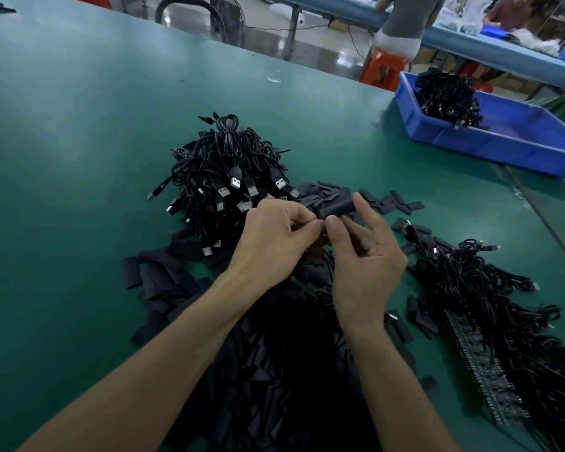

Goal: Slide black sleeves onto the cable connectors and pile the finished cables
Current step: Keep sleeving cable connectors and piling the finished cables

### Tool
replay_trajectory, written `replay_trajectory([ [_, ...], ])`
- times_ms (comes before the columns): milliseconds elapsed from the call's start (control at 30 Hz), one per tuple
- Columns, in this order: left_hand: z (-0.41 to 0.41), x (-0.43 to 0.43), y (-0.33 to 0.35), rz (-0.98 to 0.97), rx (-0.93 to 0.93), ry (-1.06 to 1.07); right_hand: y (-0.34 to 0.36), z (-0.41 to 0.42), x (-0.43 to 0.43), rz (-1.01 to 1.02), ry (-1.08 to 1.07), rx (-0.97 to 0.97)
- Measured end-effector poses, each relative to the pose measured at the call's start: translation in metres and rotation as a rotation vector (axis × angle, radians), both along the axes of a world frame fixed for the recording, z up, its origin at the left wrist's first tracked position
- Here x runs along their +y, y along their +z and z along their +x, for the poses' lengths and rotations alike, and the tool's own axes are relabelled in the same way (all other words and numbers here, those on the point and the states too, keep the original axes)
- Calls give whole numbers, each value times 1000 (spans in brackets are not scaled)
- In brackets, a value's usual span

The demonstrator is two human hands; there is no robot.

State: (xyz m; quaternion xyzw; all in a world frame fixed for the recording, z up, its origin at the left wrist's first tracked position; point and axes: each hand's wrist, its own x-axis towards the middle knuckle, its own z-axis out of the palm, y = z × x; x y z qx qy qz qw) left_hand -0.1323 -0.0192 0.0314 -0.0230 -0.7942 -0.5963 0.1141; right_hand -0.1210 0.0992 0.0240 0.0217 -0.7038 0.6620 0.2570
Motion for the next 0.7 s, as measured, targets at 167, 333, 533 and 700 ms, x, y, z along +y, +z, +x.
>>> replay_trajectory([
  [167, 0, 0, -3, 54, -15, -7, 3, -2, -1, 31, 21, -16],
  [333, 1, 4, -2, 75, -11, -19, 8, -9, 6, 110, 5, -20],
  [533, 2, 4, 2, 94, -20, -15, 7, -9, 5, 69, -48, -6],
  [700, 4, 4, 2, 79, -18, 0, 0, -6, -1, -8, -42, -8],
])
